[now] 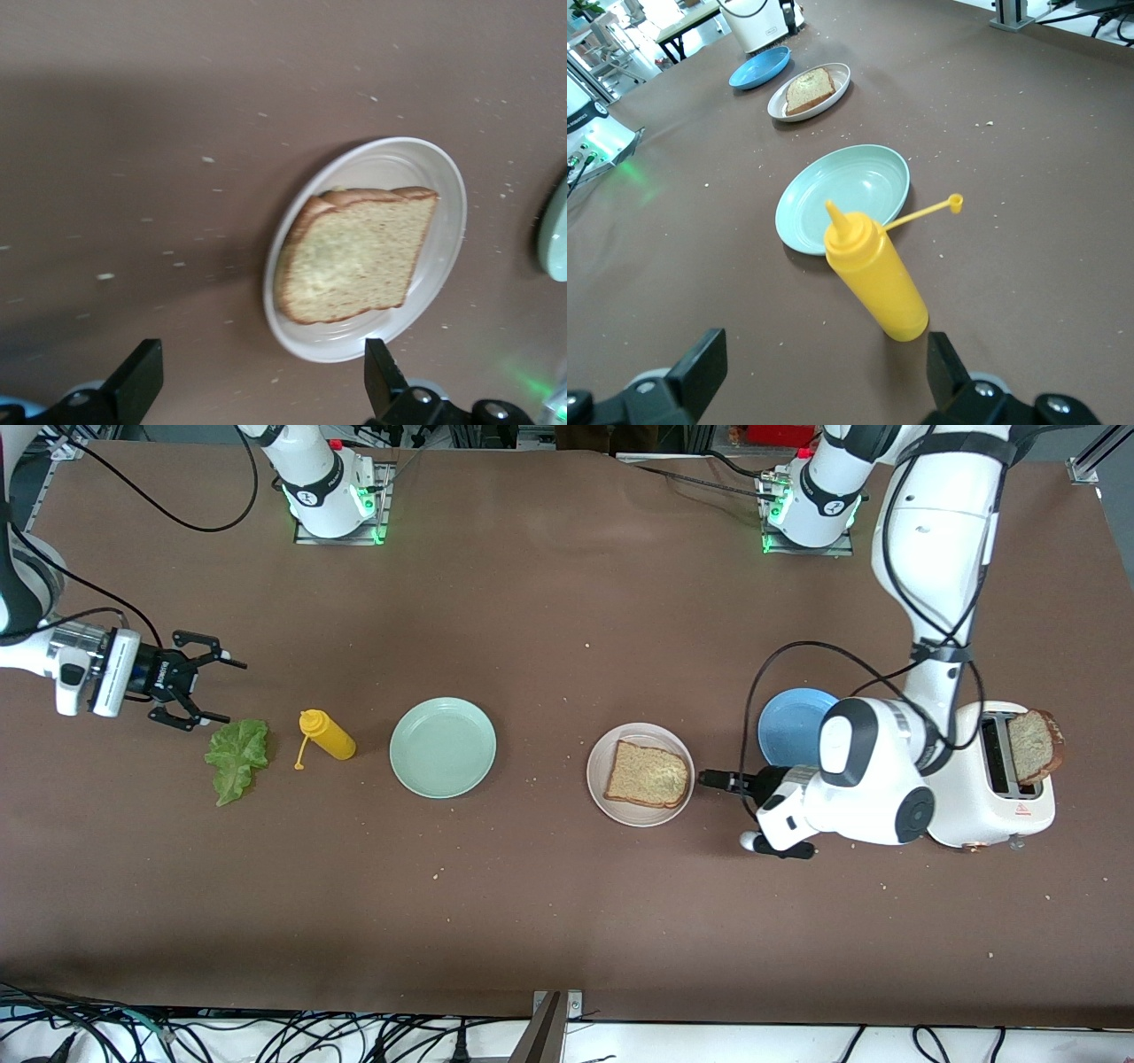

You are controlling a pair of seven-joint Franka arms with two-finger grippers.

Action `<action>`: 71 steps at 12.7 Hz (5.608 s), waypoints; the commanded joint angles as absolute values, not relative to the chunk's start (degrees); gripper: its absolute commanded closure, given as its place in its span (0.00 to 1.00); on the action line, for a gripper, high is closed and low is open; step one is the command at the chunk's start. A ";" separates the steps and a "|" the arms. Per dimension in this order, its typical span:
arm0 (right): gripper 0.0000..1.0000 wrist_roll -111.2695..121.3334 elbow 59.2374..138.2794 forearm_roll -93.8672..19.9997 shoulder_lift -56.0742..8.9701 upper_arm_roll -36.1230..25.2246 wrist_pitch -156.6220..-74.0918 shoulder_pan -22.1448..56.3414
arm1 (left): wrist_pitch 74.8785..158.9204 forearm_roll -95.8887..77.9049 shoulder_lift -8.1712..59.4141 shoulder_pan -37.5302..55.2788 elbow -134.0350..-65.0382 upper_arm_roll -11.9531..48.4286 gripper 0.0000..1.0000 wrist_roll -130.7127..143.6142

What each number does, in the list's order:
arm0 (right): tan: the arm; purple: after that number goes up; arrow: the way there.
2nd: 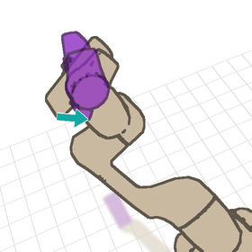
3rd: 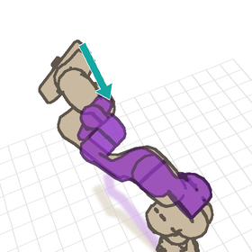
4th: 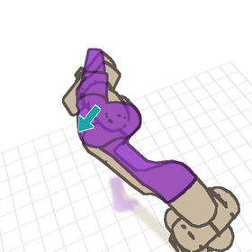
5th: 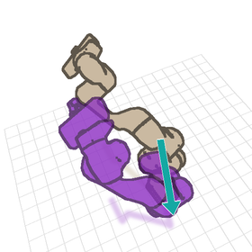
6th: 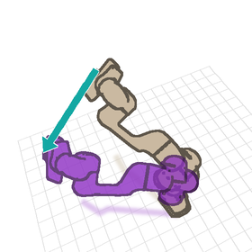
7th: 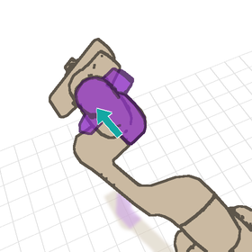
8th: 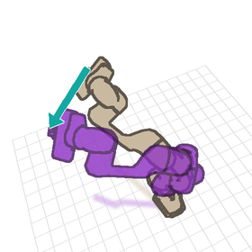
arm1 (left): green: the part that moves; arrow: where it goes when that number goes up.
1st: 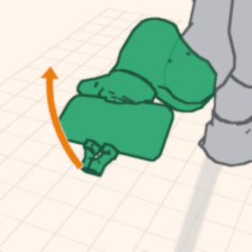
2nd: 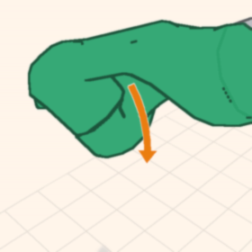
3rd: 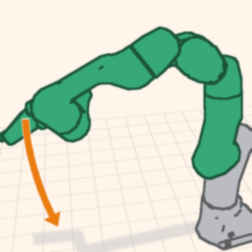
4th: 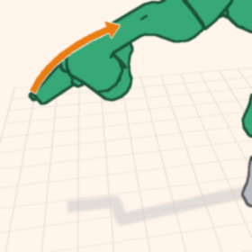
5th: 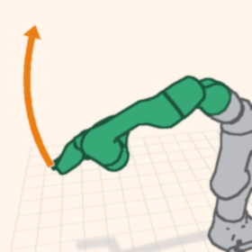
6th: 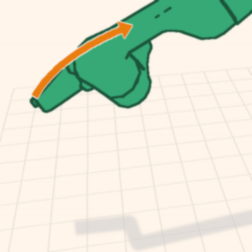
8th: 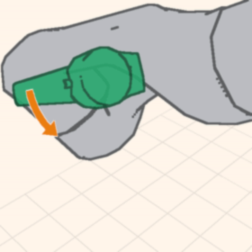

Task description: Make sandwich in beige plate with both arms

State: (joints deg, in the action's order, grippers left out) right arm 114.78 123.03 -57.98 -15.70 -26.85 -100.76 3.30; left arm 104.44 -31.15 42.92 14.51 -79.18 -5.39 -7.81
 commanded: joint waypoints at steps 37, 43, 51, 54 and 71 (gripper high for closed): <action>1.00 121.14 110.14 -97.21 -29.44 -19.16 -139.53 29.24 | 90.09 -3.78 22.76 2.20 -79.98 -11.87 0.00 -2.46; 1.00 95.15 101.70 -80.73 -32.77 -19.07 -160.73 41.91 | 89.04 -3.69 22.76 2.20 -79.98 -11.78 0.00 -2.20; 1.00 63.99 97.74 -46.59 -34.02 -19.86 -157.61 43.07 | 88.07 -3.69 22.85 2.28 -79.98 -11.78 0.00 -2.11; 1.00 64.25 97.65 -46.41 -33.75 -21.62 -154.34 43.24 | 87.45 -3.69 22.76 2.29 -79.98 -11.78 0.00 -2.20; 1.00 58.37 97.29 -51.86 -29.45 -26.37 -141.16 43.07 | 87.36 -3.69 22.94 2.90 -80.07 -11.69 0.00 -2.02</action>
State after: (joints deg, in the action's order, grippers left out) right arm 60.55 97.04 -51.11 -31.73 -26.15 -143.43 43.14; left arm 87.77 -5.61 23.92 2.36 -79.21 -11.85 -2.74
